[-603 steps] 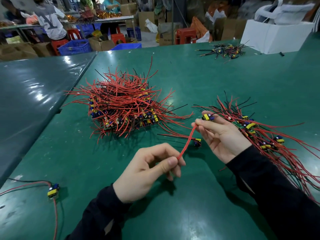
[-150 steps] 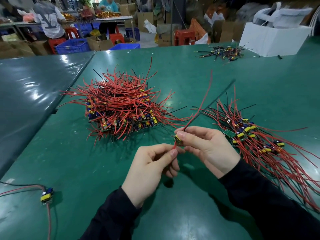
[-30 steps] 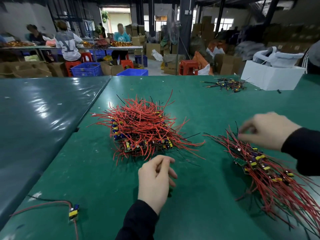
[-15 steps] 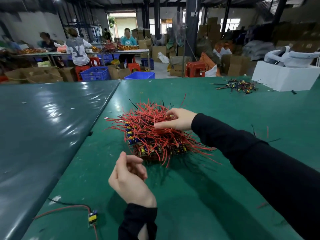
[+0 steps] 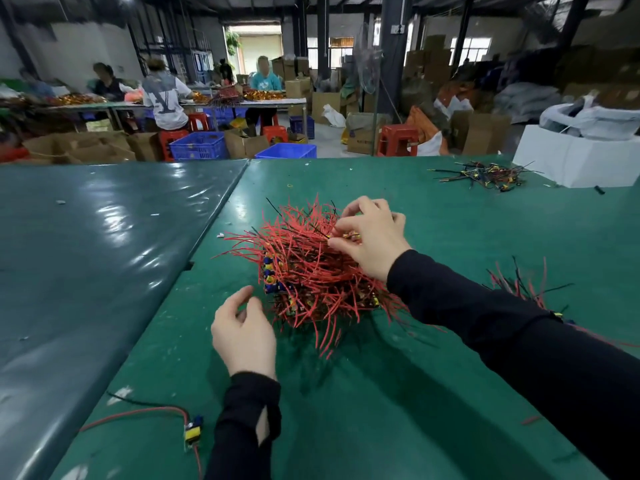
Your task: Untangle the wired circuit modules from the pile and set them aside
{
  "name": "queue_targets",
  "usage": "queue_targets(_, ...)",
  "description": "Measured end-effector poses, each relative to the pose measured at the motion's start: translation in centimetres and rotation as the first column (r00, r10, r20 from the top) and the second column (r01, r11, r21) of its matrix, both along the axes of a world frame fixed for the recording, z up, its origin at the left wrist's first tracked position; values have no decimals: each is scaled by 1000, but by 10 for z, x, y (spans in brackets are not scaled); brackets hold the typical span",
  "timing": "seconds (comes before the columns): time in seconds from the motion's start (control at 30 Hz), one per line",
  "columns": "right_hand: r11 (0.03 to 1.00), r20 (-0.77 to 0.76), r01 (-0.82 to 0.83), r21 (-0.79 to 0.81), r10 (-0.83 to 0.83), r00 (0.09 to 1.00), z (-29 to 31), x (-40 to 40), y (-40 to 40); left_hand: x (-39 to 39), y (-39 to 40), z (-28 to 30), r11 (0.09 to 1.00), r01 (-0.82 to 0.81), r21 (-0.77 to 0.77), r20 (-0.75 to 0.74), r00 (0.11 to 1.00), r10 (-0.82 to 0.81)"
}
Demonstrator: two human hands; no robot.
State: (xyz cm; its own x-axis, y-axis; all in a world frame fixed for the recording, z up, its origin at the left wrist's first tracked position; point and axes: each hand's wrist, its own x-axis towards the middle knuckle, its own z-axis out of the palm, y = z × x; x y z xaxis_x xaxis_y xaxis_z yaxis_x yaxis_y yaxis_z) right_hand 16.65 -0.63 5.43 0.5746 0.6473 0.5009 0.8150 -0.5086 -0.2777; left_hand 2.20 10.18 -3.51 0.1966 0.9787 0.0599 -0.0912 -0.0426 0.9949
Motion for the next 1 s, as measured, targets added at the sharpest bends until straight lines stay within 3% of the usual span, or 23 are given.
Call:
queue_targets(0.07, 997, 34, -48, 66, 46, 998, -7, -2, -11, 10, 17, 10, 994, 107, 19, -179, 978, -102)
queue_targets(0.17, 978, 87, -124, 168, 110, 990, -20, -9, -24, 24, 34, 32, 966, 259, -4, -308, 919, -247)
queue_targets(0.33, 946, 107, -173, 275, 149, 983, -39, -22, -38, 29, 38, 51, 942, 327, 72, -434, 861, -266)
queue_targets(0.43, 944, 128, -153, 292, 120, 985, -41, -22, -52, 32, 26, 65, 921, 343, 185, -389, 886, -252)
queue_targets(0.53, 952, 142, -128, 279, 91, 986, -44, -22, -71, 29, 11, 79, 912, 383, 144, -173, 918, -358)
queue_targets(0.63, 973, 110, -95, 212, 73, 991, -48, -29, -91, 25, -8, 82, 859, 501, 104, -31, 865, -501)
queue_targets(0.77, 986, 27, -137, 98, 135, 991, -47, -40, -116, 20, -36, 75, 836, 516, 188, 45, 846, -532)
queue_targets(0.9, 875, 68, -191, 445, 179, 981, -5, -42, -152, 10, -43, 91, 783, 557, 279, 23, 811, -585)
queue_targets(1.0, 761, 155, -175, 624, 98, 983, 40, -37, -176, -3, -41, 119, 620, 724, 304, -96, 670, -736)
